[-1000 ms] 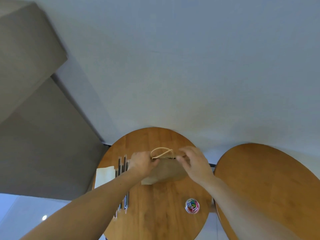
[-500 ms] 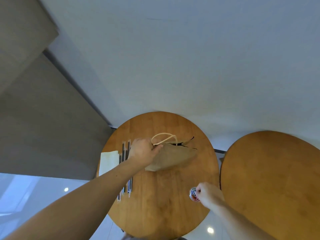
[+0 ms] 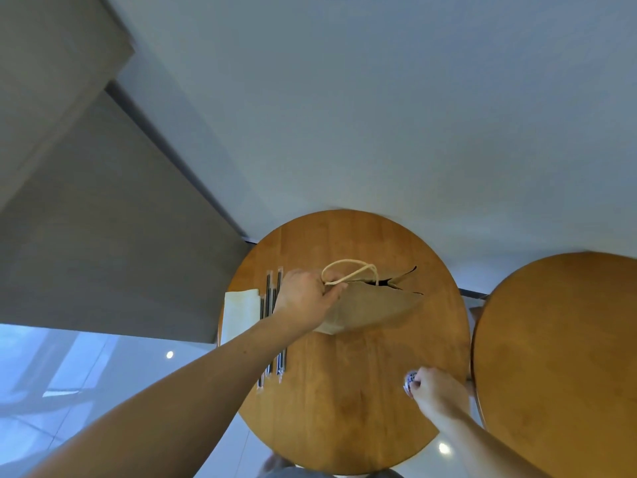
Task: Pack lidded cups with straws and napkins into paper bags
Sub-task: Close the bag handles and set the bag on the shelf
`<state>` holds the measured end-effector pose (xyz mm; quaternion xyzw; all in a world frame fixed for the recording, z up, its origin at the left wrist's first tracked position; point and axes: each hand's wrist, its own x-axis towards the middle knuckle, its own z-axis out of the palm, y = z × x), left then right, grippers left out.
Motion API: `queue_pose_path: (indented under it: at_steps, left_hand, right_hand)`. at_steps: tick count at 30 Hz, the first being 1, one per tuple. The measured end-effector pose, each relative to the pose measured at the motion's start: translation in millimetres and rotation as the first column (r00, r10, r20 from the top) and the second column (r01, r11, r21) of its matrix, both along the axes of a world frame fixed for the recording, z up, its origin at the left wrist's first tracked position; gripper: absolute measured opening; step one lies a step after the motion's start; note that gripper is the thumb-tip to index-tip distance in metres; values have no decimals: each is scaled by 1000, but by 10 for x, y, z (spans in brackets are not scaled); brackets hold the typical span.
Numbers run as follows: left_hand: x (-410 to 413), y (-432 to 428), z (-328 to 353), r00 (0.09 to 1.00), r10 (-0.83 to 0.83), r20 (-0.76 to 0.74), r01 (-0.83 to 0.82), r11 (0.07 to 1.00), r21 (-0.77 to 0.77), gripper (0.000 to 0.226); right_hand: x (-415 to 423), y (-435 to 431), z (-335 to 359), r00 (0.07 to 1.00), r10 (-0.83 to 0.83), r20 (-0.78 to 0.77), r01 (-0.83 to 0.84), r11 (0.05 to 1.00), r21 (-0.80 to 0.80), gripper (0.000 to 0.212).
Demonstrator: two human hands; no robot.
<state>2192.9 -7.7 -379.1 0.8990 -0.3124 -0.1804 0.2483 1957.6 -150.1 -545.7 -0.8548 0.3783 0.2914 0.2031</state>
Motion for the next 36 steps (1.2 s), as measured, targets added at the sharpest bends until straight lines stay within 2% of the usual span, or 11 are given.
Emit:
queue_pose_path:
  at_steps: [6, 10, 12, 14, 18, 22, 24, 27, 33, 36]
  left_hand:
    - [5, -5, -1, 1000, 10, -16, -9, 1000, 16, 20]
    - [30, -16, -4, 1000, -9, -2, 10, 999, 48, 21]
    - [41, -29, -4, 1000, -14, 0, 14, 998, 62, 23]
    - [54, -49, 0, 1000, -7, 2, 7, 996, 89, 23]
    - [97, -77, -2, 1000, -6, -30, 10, 987, 161, 25]
    - [125, -92, 13, 999, -36, -33, 42, 977, 207, 34]
    - [125, -99, 31, 997, -49, -54, 60, 976, 209, 32]
    - [115, -103, 52, 995, -67, -75, 81, 974, 211, 28]
    - [124, -112, 56, 996, -57, -63, 69, 973, 219, 38]
    - [143, -106, 26, 995, -51, -91, 68, 979, 192, 27]
  right_hand:
    - [-36, 18, 76, 996, -62, 64, 61, 998, 9, 16]
    - [-5, 38, 157, 963, -141, 231, 136, 990, 40, 11]
    - [65, 45, 268, 919, -205, 337, 167, 976, 138, 8]
    - [186, 43, 452, 862, -238, 448, 154, 964, 216, 15]
    - [554, 79, 939, 721, -220, 657, 17, 954, 300, 32]
    - [919, 131, 1349, 580, -263, 771, -53, 932, 358, 35]
    - [1041, 138, 1468, 529, -276, 802, -55, 933, 357, 31]
    - [1178, 143, 1549, 535, -298, 790, -34, 927, 373, 16]
    - [1327, 180, 1596, 560, -400, 725, 93, 900, 426, 16]
    - [1365, 213, 1613, 541, -375, 753, 130, 922, 365, 13]
